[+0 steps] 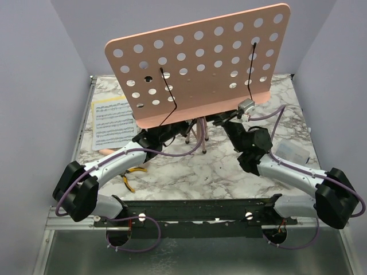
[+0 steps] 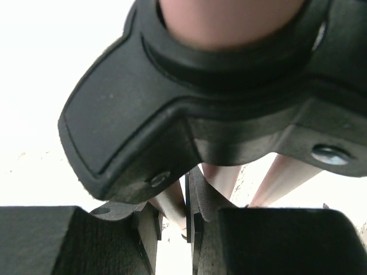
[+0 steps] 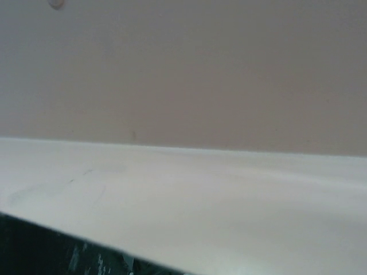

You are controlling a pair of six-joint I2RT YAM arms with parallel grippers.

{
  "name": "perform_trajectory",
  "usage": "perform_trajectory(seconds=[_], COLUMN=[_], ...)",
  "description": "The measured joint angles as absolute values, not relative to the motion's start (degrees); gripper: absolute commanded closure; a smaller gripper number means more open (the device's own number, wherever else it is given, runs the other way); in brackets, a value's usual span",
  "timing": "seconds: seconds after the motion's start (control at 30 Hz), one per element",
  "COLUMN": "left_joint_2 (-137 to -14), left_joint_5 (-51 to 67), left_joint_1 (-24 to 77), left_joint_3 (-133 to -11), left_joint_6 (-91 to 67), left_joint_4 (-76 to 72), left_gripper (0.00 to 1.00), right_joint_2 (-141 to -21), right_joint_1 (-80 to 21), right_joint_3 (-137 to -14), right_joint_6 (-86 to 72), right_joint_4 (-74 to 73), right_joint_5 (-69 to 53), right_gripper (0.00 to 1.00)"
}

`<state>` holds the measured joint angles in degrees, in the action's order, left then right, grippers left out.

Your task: Set up the instrument practice props

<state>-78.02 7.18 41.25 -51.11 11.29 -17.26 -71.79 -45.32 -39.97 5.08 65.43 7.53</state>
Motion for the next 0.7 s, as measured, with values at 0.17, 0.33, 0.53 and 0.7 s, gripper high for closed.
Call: perform_trajectory(seconds=[0.17, 0.33, 0.53, 0.7], left_joint_2=[-77.89, -77.73, -77.52, -77.45], left_joint_5=[11.25, 13.47, 15.09, 15.16], left_joint_1=[40.93, 40.95, 41.47, 41.54], left_joint_3=[-51.2, -51.2, -51.2, -51.2], left_joint_6=[12.34, 13.41, 14.72, 14.87], left_joint_4=[-16.78, -16.47, -16.34, -16.19], left_gripper=[1.0, 1.0, 1.0, 1.0], right_joint_2=[-69.47, -66.32, -62.94, -63.16], right_joint_1=[-44.97, -44.82, -44.53, -44.49], right_joint_3=[-39.94, -38.85, -36.18, -36.07], right_joint_6=[5.5, 4.99, 3.22, 2.7], right_joint_4=[61.91, 58.54, 58.02, 58.48], right_joint_5=[5.56, 4.29, 3.05, 2.79], right_gripper=[0.47, 0.45, 0.45, 0.44])
